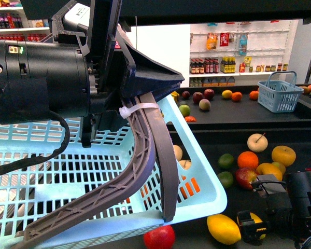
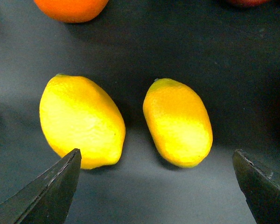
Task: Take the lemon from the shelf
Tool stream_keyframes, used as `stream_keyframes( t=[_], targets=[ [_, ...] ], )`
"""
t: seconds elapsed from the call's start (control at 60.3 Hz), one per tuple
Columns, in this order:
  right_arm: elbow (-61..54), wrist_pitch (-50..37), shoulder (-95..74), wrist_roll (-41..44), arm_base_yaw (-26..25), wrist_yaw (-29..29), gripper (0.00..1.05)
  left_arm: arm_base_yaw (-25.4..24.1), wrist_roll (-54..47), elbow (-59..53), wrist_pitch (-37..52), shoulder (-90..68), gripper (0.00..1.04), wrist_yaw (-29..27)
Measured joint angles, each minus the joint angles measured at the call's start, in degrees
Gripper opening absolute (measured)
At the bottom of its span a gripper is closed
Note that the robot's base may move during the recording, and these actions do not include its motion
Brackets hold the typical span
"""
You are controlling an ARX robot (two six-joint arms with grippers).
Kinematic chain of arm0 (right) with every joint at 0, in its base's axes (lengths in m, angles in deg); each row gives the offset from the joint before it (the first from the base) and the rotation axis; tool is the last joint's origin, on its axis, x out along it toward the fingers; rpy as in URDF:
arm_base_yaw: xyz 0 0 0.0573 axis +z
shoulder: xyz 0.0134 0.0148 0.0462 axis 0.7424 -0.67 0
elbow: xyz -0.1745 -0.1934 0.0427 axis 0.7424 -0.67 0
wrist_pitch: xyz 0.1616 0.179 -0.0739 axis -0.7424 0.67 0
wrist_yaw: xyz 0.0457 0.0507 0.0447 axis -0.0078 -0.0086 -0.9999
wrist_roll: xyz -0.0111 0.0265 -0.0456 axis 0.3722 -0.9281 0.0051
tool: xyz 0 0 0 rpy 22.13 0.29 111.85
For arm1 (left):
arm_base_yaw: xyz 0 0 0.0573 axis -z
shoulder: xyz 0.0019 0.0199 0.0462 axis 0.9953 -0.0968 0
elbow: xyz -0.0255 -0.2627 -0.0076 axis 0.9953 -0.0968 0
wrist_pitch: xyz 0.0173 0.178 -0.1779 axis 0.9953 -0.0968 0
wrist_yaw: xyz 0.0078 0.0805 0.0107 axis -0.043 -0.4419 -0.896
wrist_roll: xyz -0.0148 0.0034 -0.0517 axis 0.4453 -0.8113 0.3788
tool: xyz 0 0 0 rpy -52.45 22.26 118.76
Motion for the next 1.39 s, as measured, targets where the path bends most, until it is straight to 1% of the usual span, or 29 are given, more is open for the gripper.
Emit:
stream_keyframes(
  t=[0.166, 0.531, 1.361, 1.394],
  targets=[
    [5.2, 1.7, -4.0, 2.1, -0.3, 0.8, 0.97, 0.0, 0.0, 0.0, 0.0, 0.0, 0.07, -0.1],
    [12.6, 4.4, -9.0, 3.0, -1.2, 0.9, 0.97, 0.0, 0.0, 0.0, 0.0, 0.0, 0.07, 0.0],
    [21.2, 7.8, -15.5, 6.2, -1.2, 2.4, 0.97, 0.0, 0.0, 0.0, 0.0, 0.0, 0.07, 0.0],
    [21.4, 7.7, -15.7, 6.4, -1.2, 2.6, 0.96, 0.0, 0.0, 0.0, 0.0, 0.0, 0.07, 0.0]
  ],
)
